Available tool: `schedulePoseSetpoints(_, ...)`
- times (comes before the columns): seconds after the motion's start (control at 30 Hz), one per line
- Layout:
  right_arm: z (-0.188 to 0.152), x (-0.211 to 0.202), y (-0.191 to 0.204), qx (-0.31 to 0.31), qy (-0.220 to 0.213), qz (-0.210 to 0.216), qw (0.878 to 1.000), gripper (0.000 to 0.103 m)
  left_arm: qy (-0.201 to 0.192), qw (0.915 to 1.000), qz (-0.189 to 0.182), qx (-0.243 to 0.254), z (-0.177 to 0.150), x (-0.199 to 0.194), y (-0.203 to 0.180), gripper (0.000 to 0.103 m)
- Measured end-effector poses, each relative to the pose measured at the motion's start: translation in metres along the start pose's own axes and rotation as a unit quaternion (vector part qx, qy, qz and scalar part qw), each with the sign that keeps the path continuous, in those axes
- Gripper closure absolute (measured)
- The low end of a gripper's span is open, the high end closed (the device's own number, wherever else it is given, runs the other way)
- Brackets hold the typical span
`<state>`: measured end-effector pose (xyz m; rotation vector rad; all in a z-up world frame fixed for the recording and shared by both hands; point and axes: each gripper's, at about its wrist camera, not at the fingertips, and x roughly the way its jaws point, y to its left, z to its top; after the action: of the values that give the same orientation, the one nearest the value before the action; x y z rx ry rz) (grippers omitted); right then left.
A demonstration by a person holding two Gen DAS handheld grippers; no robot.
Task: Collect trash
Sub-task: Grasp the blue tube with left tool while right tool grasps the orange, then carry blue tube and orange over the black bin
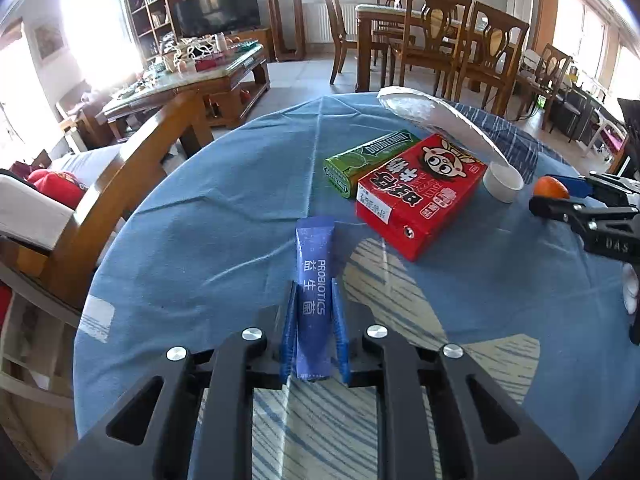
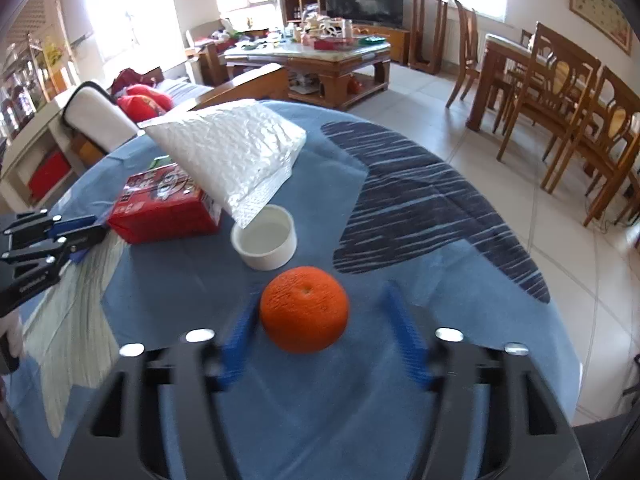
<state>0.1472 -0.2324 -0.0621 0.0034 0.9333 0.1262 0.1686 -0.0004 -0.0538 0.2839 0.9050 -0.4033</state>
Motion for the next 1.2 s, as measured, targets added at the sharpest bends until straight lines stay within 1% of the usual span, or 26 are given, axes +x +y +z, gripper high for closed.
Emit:
schedulePoseSetpoints(0.03,0.000,0.000,0.001,-0.003,-0.001,0.003,1.000,0.064,-0.001,1.0000,0.000,-0.002,0.000,-0.001,0.001,0.089)
schedulePoseSetpoints(0.17,0.000,-0.003,0.000,-0.001,-0.004,0.005,1.000,0.066,-0.004,0.9999,-0.005,-0.011,-0.006,-0.009,0.003,0.093)
schedulePoseSetpoints(0.3,-0.003,-0.014,-0.006,0.021,-0.019,0.034,0.999,0.066,-0.021,0.9992,-0.021,-0.027,-0.017,-0.023,0.009,0.093)
schedulePoseSetpoints(0.33,-0.005,-0.021,-0.007,0.026,-0.028,0.043,0.998,0.066,-0.033,0.9985,-0.029,-0.031,-0.021,-0.033,0.010,0.093)
schedulePoseSetpoints(0.47,-0.016,-0.045,-0.005,0.033,-0.052,0.077,0.995,0.066,-0.060,0.9964,-0.048,-0.037,-0.026,-0.057,0.005,0.093)
schedulePoseSetpoints(0.5,-0.020,-0.054,-0.006,0.036,-0.058,0.088,0.994,0.066,-0.069,0.9951,-0.060,-0.039,-0.027,-0.066,0.001,0.093)
schedulePoseSetpoints(0.57,-0.027,-0.073,-0.011,0.045,-0.072,0.114,0.990,0.066,-0.085,0.9932,-0.071,-0.036,-0.027,-0.077,-0.012,0.093)
schedulePoseSetpoints(0.63,-0.034,-0.095,-0.015,0.054,-0.091,0.131,0.986,0.066,-0.104,0.9907,-0.083,-0.029,-0.025,-0.090,-0.025,0.093)
schedulePoseSetpoints(0.73,-0.044,-0.128,-0.025,0.063,-0.116,0.137,0.982,0.066,-0.132,0.9852,-0.110,-0.011,-0.022,-0.109,-0.056,0.093)
schedulePoseSetpoints(0.9,-0.066,-0.182,-0.050,0.081,-0.151,0.131,0.976,0.066,-0.151,0.9775,-0.145,0.022,-0.014,-0.121,-0.114,0.093)
schedulePoseSetpoints(1.1,-0.101,-0.238,-0.094,0.104,-0.178,0.099,0.973,0.066,-0.168,0.9646,-0.193,0.062,-0.007,-0.122,-0.196,0.093)
schedulePoseSetpoints(1.17,-0.115,-0.253,-0.111,0.115,-0.185,0.088,0.972,0.066,-0.171,0.9576,-0.217,0.080,-0.006,-0.119,-0.229,0.093)
schedulePoseSetpoints(1.2,-0.123,-0.260,-0.120,0.124,-0.188,0.082,0.971,0.066,-0.173,0.9554,-0.223,0.087,-0.007,-0.119,-0.240,0.093)
